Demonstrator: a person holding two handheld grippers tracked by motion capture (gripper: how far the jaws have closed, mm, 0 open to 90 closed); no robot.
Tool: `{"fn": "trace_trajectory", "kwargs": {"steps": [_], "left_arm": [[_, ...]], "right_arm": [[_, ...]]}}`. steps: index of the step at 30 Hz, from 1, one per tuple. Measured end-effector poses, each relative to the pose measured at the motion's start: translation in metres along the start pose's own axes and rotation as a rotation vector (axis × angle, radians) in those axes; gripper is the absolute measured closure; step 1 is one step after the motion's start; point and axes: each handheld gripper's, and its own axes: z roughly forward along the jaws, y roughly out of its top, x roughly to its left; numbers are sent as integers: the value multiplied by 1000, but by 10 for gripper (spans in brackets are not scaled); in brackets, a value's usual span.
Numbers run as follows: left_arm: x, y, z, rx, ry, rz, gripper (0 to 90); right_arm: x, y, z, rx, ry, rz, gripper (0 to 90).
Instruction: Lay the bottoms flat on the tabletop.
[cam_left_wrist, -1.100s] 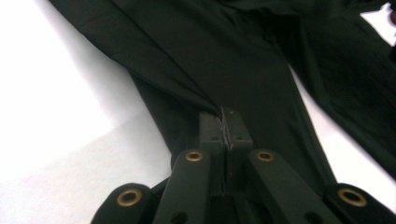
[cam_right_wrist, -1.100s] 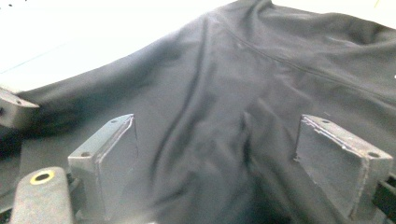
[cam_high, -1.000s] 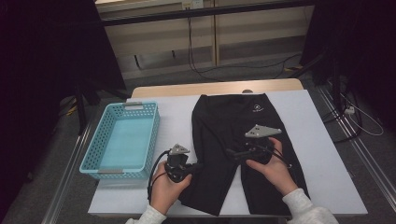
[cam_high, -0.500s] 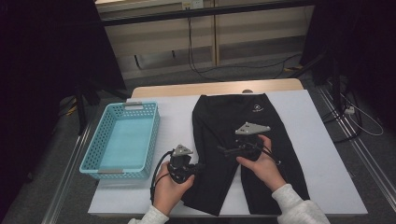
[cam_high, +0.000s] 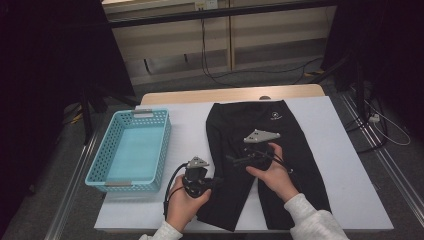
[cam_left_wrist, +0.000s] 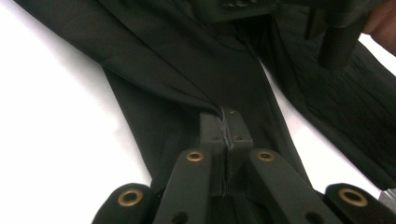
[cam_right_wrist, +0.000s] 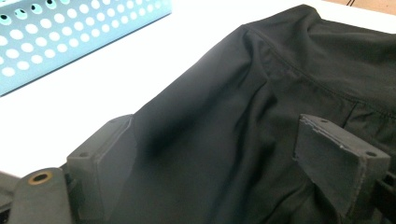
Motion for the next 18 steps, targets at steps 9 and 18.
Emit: {"fn": "trace_trajectory", "kwargs": {"steps": [9, 18], "left_arm": [[-2, -2, 6, -4, -18, 2, 892], [-1, -3, 7, -14, -17, -2, 892]], "right_arm": [[6, 4, 15, 10, 13, -7, 132], [17, 8, 31, 23, 31, -37, 172]]}}
